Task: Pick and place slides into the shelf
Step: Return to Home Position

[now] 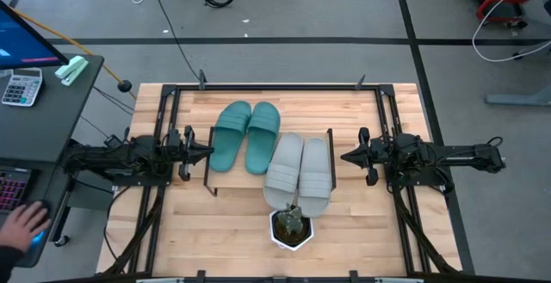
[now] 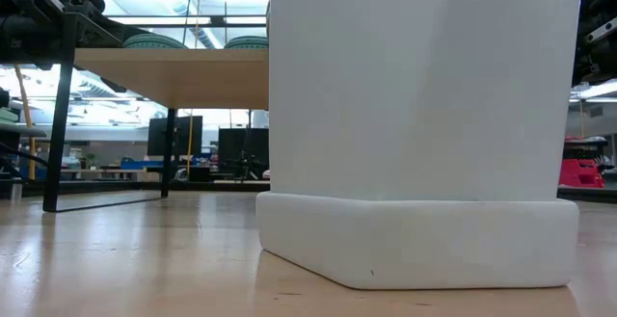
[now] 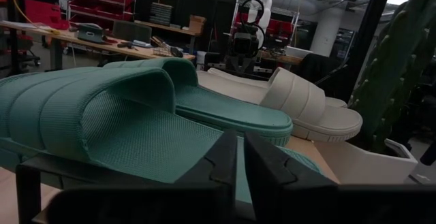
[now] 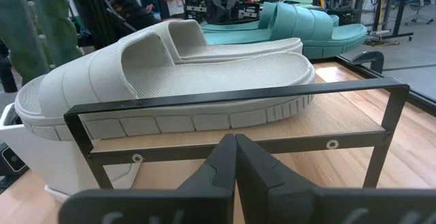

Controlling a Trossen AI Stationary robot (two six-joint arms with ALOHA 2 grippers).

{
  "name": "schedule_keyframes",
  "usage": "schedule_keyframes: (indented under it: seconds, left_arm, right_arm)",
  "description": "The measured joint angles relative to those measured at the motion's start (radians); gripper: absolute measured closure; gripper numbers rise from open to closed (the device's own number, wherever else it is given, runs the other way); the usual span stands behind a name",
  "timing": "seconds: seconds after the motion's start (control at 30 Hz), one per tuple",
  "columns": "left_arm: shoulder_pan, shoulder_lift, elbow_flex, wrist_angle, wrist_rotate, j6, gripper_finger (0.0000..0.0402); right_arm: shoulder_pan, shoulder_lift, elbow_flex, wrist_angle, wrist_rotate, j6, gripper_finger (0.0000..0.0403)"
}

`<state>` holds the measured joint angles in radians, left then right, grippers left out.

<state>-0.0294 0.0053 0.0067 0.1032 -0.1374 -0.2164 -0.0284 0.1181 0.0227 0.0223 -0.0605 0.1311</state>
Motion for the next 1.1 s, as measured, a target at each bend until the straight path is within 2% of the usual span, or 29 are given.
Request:
schedule_keyframes:
  seconds: [0.53, 0.9, 1.1]
  left_arm:
    - [0.000, 0.000, 0.000, 0.000, 0.000, 0.000, 0.0381]
    - [0.000, 0.000, 0.000, 0.000, 0.000, 0.000, 0.0366]
    - [0.000, 0.000, 0.000, 0.000, 0.000, 0.001, 0.0372]
  right_arm:
    - [0.000, 0.000, 0.000, 0.000, 0.000, 0.000, 0.0389]
    - [0.000, 0.000, 0.000, 0.000, 0.000, 0.000, 0.0389]
    - [0.000, 0.000, 0.000, 0.000, 0.000, 0.000, 0.0389]
